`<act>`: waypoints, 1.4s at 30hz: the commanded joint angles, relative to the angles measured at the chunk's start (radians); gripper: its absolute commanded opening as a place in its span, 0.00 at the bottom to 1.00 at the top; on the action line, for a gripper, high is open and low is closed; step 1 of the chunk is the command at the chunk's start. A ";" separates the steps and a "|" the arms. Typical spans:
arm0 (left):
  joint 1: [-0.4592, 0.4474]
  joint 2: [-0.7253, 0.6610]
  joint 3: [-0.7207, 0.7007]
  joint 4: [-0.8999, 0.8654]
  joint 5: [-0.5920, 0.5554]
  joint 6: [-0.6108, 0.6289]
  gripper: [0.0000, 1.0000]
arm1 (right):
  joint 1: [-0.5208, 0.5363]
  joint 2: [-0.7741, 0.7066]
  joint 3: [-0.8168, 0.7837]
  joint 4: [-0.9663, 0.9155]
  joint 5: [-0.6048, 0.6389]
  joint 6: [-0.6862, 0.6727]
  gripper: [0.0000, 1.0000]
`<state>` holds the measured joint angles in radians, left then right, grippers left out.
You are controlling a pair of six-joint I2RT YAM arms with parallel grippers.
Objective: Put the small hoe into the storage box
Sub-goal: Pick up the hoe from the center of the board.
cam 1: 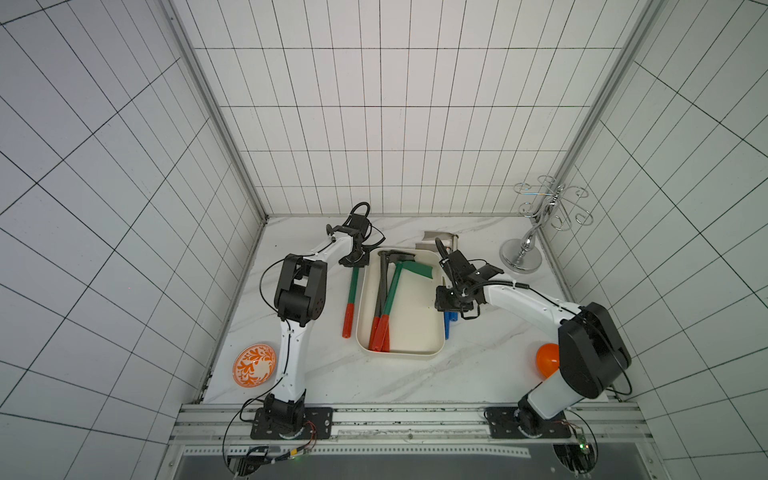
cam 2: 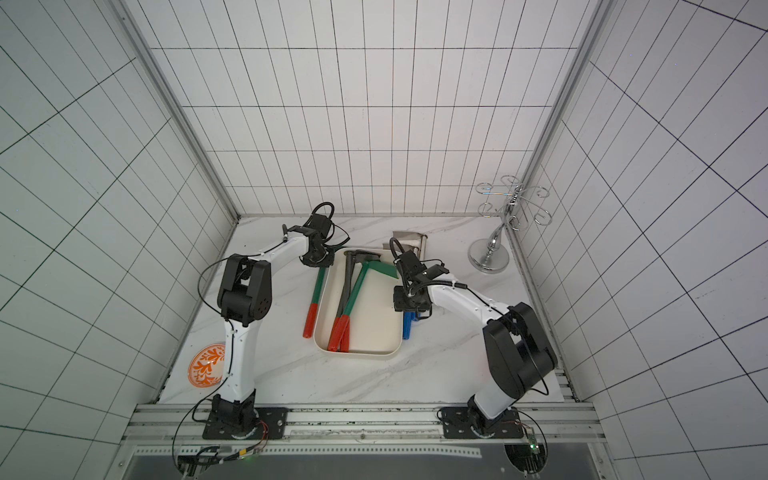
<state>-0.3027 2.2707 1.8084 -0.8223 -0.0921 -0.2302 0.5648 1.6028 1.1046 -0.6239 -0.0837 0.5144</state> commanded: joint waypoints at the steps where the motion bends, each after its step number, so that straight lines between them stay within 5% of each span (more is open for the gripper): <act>1: 0.011 0.013 -0.026 0.006 -0.011 0.007 0.19 | 0.008 -0.023 0.038 -0.026 0.018 -0.003 0.47; 7: 0.045 -0.047 -0.050 -0.004 -0.020 0.014 0.01 | 0.008 -0.029 0.041 -0.026 0.013 0.000 0.47; 22: 0.149 -0.493 -0.144 -0.198 0.013 0.024 0.00 | 0.008 -0.129 0.022 -0.030 0.010 0.043 0.47; 29: 0.109 -0.576 -0.022 -0.282 0.068 0.020 0.00 | 0.008 -0.190 -0.027 -0.030 0.022 0.061 0.47; 42: -0.031 -0.487 0.286 -0.526 0.035 0.006 0.00 | 0.007 -0.221 -0.060 -0.027 0.028 0.070 0.47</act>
<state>-0.3290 1.7733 2.0468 -1.2926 -0.0475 -0.2131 0.5648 1.4033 1.0981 -0.6323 -0.0769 0.5724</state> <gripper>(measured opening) 0.241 0.471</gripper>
